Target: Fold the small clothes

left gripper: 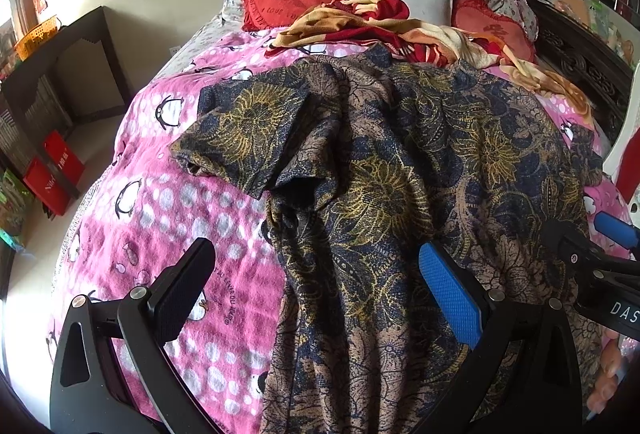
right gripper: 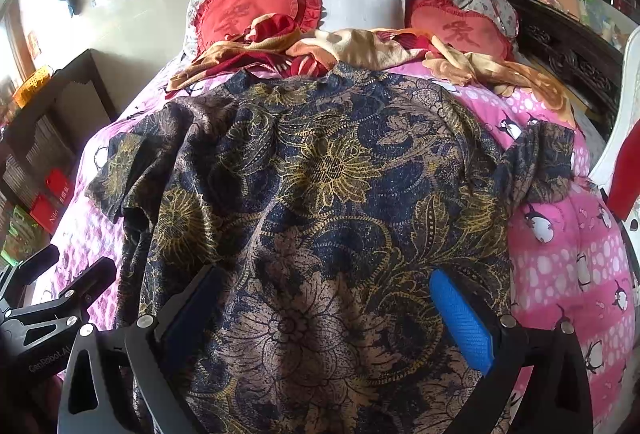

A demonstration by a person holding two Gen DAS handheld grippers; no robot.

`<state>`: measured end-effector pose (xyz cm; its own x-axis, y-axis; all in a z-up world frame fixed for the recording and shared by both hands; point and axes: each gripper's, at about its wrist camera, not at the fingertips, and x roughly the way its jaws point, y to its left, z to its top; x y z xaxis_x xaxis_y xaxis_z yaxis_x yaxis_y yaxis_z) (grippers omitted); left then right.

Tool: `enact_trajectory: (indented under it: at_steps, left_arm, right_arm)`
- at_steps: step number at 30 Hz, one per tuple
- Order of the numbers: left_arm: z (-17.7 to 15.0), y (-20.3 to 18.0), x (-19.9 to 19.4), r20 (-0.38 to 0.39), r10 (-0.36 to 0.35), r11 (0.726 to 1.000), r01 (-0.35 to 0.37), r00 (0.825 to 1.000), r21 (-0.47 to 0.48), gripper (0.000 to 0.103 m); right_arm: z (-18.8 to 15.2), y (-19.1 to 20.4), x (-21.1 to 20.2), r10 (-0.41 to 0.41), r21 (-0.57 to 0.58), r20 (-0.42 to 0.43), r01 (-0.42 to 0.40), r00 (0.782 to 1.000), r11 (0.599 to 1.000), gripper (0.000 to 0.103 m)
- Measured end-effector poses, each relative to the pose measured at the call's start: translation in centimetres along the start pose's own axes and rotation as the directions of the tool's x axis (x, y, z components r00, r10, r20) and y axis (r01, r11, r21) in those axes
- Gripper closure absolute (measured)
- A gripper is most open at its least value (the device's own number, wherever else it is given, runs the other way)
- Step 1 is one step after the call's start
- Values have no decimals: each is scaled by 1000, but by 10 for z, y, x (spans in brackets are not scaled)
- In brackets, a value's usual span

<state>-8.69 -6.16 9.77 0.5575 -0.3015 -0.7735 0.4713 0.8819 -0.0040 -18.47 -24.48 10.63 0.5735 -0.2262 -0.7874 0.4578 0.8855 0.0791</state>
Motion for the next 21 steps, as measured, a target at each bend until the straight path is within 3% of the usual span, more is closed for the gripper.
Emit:
enact_trajectory:
  at_steps: [21]
  left_arm:
    - [-1,0,8,-19,9,1000,-9,1000,-6,1]
  right_arm:
    - [0,-1,7,-14,-13,1,14,1000,1000,0]
